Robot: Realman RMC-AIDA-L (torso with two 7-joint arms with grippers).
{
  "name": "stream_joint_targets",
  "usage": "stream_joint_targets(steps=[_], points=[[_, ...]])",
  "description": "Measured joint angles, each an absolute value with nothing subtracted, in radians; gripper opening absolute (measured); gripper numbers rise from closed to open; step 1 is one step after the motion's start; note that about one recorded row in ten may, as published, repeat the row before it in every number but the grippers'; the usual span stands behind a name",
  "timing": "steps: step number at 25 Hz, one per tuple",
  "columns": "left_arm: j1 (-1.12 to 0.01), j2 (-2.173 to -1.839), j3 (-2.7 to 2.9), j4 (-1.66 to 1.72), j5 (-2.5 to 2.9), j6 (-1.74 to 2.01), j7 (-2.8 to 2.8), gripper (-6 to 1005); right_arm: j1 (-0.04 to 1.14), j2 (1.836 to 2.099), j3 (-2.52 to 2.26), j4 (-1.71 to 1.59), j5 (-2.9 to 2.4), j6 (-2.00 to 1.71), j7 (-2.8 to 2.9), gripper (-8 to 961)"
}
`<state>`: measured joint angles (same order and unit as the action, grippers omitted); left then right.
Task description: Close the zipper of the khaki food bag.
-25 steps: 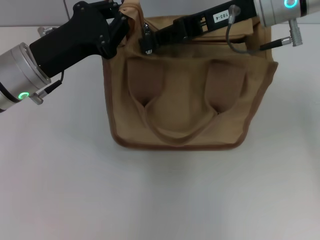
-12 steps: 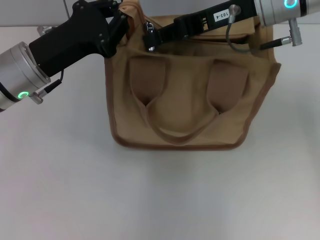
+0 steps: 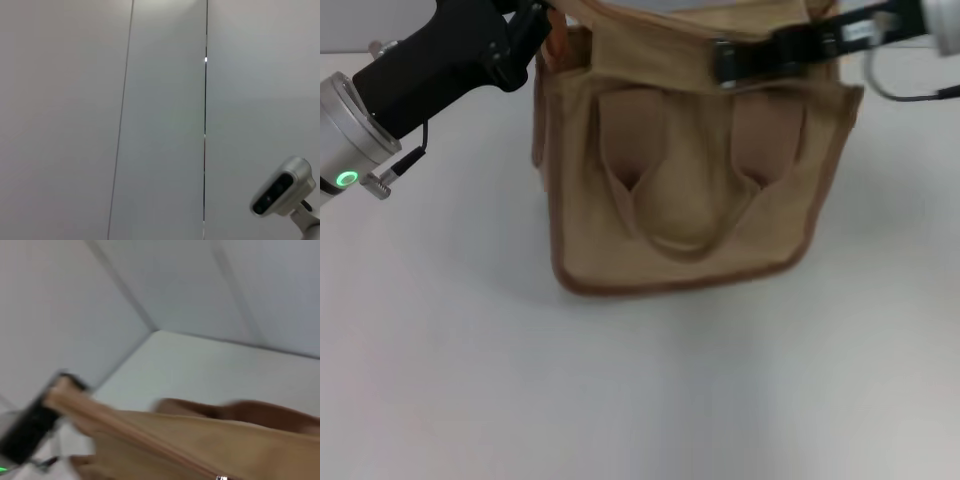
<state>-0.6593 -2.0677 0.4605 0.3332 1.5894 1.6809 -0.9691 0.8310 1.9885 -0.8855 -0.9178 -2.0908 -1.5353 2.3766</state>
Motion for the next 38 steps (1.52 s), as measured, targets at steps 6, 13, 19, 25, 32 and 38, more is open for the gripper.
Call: stream_joint_targets(steps=[6, 13, 19, 25, 32, 38], points=[[-0.657, -2.067, 0.456, 0.334, 1.588, 1.680, -0.970, 31, 0.737, 1.985, -0.743, -1.018, -2.186, -1.579, 2.394, 9], [-0.665, -2.067, 0.451, 0.336, 1.588, 1.666, -0.971, 31, 0.709, 1.980, -0.628, -1.022, -2.171, -1.673, 2.367, 13], [-0.666, -2.067, 0.450, 0.336, 1.584, 1.645, -0.972, 32, 0.601, 1.979, -0.579, -0.945, -1.838, -1.767, 2.084, 17], [-0.666, -2.068, 0.449, 0.336, 1.583, 1.617, -0.984, 31, 0.491, 1.981, -0.582, -0.768, -1.683, -1.937, 1.589, 255], [-0.666, -2.068, 0.453, 0.338, 1.584, 1.591, -1.014, 31, 0.428, 1.990, -0.650, -0.609, -1.718, -1.997, 1.253, 505], [-0.658, -2.066, 0.466, 0.364, 1.596, 1.573, -1.067, 32, 0.411, 2.024, -0.674, -0.537, -1.885, -1.973, 1.088, 654]])
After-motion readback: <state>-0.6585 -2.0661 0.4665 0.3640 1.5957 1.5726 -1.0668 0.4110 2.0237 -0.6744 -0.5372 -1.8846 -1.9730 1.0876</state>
